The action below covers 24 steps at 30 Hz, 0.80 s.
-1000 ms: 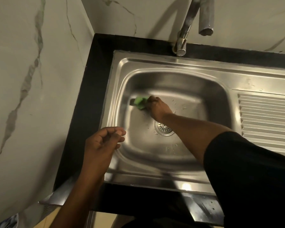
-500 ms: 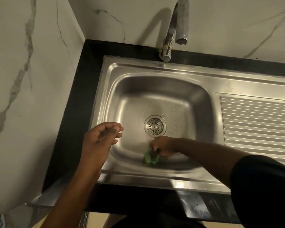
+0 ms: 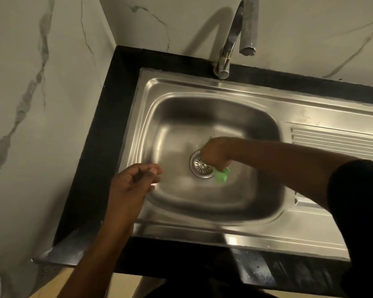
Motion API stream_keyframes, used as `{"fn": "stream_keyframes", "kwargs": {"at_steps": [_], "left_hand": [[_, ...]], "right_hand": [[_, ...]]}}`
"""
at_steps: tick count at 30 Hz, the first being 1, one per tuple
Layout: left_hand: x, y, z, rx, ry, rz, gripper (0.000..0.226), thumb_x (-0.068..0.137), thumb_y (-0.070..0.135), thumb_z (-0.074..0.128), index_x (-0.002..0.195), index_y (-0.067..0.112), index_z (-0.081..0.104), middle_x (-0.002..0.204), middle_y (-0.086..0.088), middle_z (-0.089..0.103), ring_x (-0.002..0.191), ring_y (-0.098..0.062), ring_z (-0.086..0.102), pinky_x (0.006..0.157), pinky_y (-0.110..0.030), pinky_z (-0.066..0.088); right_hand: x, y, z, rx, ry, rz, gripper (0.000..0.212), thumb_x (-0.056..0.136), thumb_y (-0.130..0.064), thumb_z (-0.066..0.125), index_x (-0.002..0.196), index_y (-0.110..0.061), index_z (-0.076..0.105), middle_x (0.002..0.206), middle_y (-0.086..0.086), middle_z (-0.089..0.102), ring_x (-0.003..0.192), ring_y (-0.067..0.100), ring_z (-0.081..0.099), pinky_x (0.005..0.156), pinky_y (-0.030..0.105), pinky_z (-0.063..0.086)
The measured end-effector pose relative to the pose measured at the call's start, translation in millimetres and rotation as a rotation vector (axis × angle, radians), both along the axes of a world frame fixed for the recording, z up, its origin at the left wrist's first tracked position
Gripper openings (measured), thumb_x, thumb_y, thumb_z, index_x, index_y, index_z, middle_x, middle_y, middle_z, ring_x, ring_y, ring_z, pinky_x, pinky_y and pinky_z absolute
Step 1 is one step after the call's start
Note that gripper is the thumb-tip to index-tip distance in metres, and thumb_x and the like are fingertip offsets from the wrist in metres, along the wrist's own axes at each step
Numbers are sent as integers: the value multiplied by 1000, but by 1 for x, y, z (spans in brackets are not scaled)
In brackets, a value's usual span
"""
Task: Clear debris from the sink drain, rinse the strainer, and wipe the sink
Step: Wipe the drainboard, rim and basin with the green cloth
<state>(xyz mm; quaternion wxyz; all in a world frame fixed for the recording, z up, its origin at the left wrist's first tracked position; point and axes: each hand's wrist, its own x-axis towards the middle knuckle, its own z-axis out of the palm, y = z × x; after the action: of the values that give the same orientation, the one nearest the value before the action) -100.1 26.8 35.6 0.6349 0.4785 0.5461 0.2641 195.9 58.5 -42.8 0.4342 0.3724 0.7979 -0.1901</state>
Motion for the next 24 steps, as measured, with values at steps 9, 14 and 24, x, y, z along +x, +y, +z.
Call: {"fn": "stream_keyframes", "kwargs": {"at_steps": [9, 14, 24], "left_hand": [[-3, -3, -1, 0, 28, 26, 19, 99, 11, 67, 99, 23, 81, 101, -3, 83, 95, -25, 80, 86, -39, 60], [-2, -10, 1, 5, 46, 12, 16, 100, 11, 66, 102, 19, 80, 101, -2, 83, 95, -23, 80, 89, -40, 61], [13, -16, 10, -1, 55, -52, 14, 100, 14, 68, 102, 20, 80, 101, 1, 83, 96, -21, 79, 92, -43, 63]], "right_hand": [[1, 61, -19, 295, 222, -154, 20, 94, -25, 60, 107, -22, 75, 119, 0, 68, 114, 25, 64, 84, 31, 50], [27, 30, -29, 283, 119, -367, 26, 99, -23, 59, 123, -18, 66, 132, 6, 60, 126, 31, 57, 102, 39, 51], [73, -72, -28, 221, -37, -851, 48, 85, -28, 69, 130, -18, 56, 128, 10, 58, 117, 33, 61, 100, 34, 49]]}}
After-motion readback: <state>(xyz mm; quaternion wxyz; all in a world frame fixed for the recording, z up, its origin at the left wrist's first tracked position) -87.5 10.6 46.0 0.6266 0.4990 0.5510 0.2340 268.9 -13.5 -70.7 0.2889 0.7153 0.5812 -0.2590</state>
